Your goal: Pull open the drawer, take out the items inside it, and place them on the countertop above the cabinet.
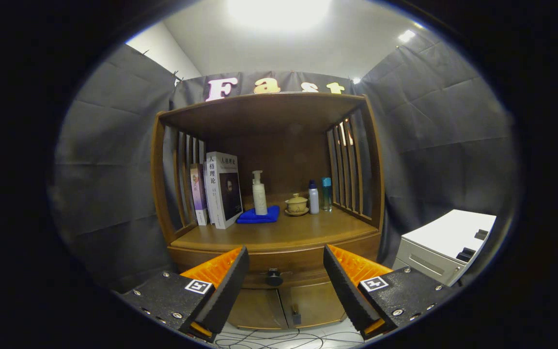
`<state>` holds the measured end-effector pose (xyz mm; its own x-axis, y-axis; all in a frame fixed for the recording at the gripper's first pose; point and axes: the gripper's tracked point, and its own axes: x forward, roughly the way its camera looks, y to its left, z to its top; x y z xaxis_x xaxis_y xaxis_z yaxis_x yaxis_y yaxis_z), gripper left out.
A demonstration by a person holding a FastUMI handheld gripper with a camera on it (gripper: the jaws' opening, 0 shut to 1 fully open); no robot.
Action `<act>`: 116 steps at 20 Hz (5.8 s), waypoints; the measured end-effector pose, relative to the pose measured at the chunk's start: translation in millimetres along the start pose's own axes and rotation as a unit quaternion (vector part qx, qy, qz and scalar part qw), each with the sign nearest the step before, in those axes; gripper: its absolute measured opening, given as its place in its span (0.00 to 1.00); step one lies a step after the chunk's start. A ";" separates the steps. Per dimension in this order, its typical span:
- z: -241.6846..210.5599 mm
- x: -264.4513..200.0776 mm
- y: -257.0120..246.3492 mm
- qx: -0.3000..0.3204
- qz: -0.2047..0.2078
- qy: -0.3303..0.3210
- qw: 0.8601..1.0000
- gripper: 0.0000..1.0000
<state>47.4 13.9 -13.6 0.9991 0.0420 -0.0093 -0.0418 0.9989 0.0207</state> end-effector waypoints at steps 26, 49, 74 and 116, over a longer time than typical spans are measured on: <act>-135.4 124.7 10.2 0.030 0.032 0.178 0.983 0.96; -194.9 126.6 26.1 0.021 0.056 0.258 0.964 0.46; -192.0 -15.1 13.2 0.017 0.054 0.282 0.958 0.41; -110.3 77.4 13.1 -0.019 0.057 0.320 0.945 0.96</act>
<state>123.1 32.4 -124.3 0.7778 0.1409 -0.6126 -0.1618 0.9866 0.0215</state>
